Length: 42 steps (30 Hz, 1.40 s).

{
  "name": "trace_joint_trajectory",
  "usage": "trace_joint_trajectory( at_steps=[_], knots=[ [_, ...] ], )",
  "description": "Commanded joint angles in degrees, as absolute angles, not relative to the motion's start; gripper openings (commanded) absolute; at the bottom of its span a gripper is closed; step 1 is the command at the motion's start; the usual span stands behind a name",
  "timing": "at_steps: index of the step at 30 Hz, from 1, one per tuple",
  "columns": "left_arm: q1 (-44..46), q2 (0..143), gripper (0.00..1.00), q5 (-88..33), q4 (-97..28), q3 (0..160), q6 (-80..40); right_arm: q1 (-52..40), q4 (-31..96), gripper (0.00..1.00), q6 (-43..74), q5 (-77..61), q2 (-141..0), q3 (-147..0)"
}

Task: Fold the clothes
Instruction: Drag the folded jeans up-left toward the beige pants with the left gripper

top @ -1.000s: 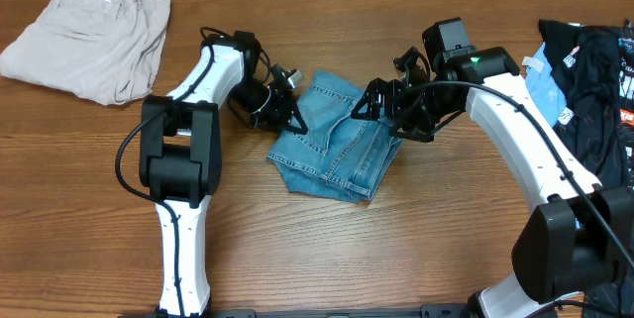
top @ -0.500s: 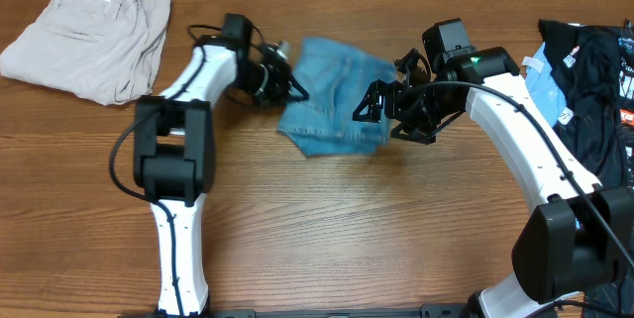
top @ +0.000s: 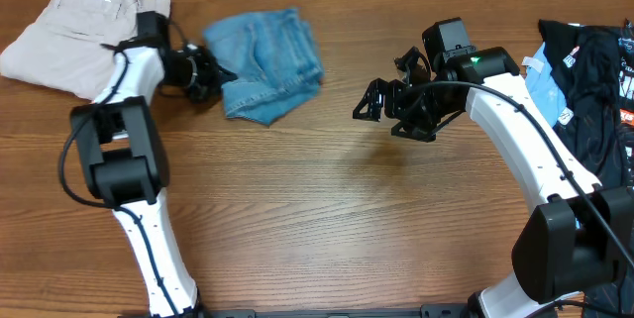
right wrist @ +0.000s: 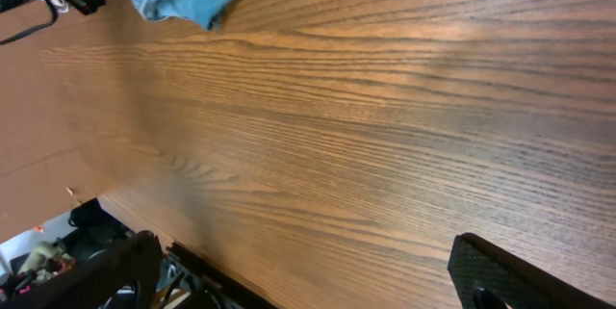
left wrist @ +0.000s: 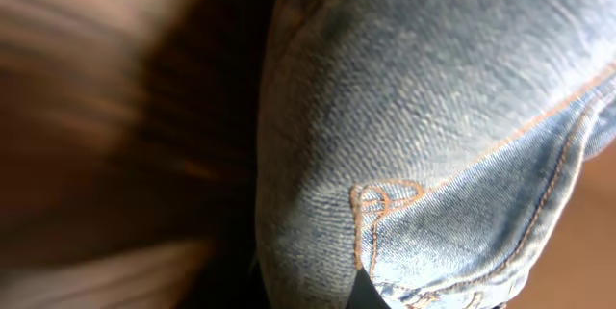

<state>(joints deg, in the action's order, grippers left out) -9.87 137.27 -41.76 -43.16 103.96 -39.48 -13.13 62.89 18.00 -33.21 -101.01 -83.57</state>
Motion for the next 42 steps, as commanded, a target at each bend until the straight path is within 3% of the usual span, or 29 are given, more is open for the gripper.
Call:
trace_joint_trajectory(
  at_steps=[1,13,20,21,22,23,24,34,42],
  knots=[
    [-12.38,137.99,0.04,-32.18,-43.24,103.88,-52.12,-12.99,62.48,1.00,18.09,-33.06,-100.84,-84.03],
    [-6.90,137.97,0.06,-40.49,-43.44,103.88,-73.17,-12.99,61.04,1.00,19.62,-33.06,-100.84,-84.03],
    [0.89,137.97,0.09,-39.99,-41.76,103.88,-75.83,-12.99,60.95,1.00,19.57,-33.06,-100.84,-84.03],
    [2.07,137.97,0.14,-39.99,-41.04,103.88,-75.40,-12.99,60.97,1.00,19.57,-33.06,-100.84,-84.03],
    [3.14,137.97,0.37,-40.10,-40.38,103.88,-74.43,-13.02,61.04,1.00,19.57,-33.06,-100.84,-84.03],
    [4.14,137.97,0.83,-40.10,-39.97,103.88,-73.38,-13.06,61.19,1.00,19.55,-33.06,-100.84,-84.03],
    [4.93,137.97,1.00,-40.12,-39.99,103.88,-72.64,-13.10,61.43,1.00,19.55,-33.06,-100.84,-84.03],
    [6.13,137.97,1.00,-37.91,-39.83,103.88,-59.96,-13.13,62.46,1.00,18.20,-33.06,-100.84,-84.01],
    [6.11,137.97,1.00,-22.92,-40.60,103.88,-47.59,-13.13,62.46,1.00,17.78,-33.04,-100.84,-84.01]
  ],
)
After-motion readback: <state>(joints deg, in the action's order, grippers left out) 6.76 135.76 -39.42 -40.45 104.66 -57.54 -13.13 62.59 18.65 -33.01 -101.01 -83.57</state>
